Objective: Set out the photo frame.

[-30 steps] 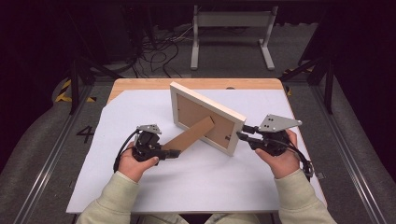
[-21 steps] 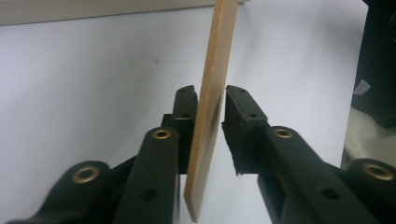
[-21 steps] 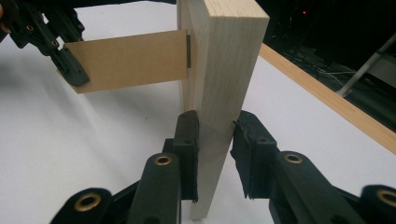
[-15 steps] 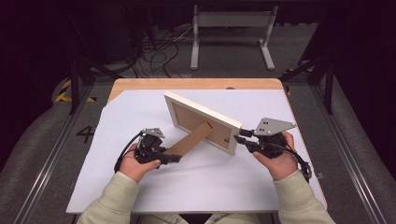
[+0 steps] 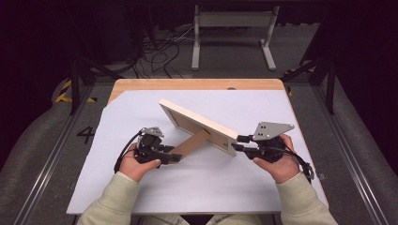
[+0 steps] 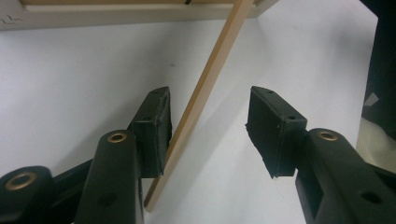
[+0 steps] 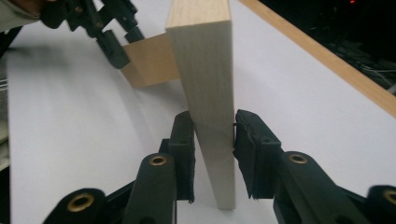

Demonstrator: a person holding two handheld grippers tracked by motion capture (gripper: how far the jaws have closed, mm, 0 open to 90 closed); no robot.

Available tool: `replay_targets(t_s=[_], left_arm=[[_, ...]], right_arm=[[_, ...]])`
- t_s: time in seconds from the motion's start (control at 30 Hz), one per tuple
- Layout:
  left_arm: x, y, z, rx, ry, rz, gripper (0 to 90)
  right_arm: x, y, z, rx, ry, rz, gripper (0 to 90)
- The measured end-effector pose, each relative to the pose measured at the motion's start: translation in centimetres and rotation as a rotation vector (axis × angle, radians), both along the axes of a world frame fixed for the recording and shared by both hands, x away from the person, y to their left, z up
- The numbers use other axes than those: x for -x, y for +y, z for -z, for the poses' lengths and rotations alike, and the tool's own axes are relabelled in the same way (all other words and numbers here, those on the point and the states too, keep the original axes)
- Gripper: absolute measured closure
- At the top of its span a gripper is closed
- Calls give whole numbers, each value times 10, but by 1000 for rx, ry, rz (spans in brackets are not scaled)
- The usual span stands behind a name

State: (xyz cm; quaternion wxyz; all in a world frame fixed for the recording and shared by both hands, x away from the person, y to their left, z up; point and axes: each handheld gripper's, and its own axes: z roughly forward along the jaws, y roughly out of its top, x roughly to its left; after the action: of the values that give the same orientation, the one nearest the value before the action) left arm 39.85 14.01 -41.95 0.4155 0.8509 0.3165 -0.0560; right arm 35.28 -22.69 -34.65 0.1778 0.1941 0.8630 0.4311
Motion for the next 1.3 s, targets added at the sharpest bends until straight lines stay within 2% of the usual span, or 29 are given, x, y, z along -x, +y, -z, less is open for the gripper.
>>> replay_targets(t_s=[0.2, 0.4, 0.47, 0.57, 0.63, 0.77, 0.93, 1.0, 1.17, 1.2, 1.3], left_arm=[[-1, 3, -2, 20, -3, -17, 495], [-1, 9, -6, 44, -24, -41, 494], [0, 11, -9, 23, -51, -44, 483], [2, 17, -16, -21, -126, -60, 469], [3, 24, -19, -15, -147, -74, 468], [2, 34, -22, 4, -161, -90, 468], [2, 40, -25, -9, -200, -104, 463], [2, 44, -27, -20, -228, -106, 461], [2, 49, -28, -34, -257, -126, 445], [2, 49, -28, -29, -255, -134, 443], [2, 53, -30, -35, -288, -147, 433]], right_arm=[[1, 1, 1, 4, 9, -14, 672], [1, -4, -1, -32, 30, -16, 644], [1, -6, -1, -33, 30, -18, 633], [0, -12, -1, -37, 38, -28, 615], [0, -18, -1, -42, 41, -27, 617], [-2, -29, -2, -56, 49, -23, 618], [-4, -40, 0, -57, 53, 20, 636], [-7, -45, 2, -55, 52, 55, 655], [-13, -50, 9, -54, 60, 143, 690], [-15, -51, 11, -52, 64, 156, 698], [-19, -51, 17, -42, 71, 179, 736]])
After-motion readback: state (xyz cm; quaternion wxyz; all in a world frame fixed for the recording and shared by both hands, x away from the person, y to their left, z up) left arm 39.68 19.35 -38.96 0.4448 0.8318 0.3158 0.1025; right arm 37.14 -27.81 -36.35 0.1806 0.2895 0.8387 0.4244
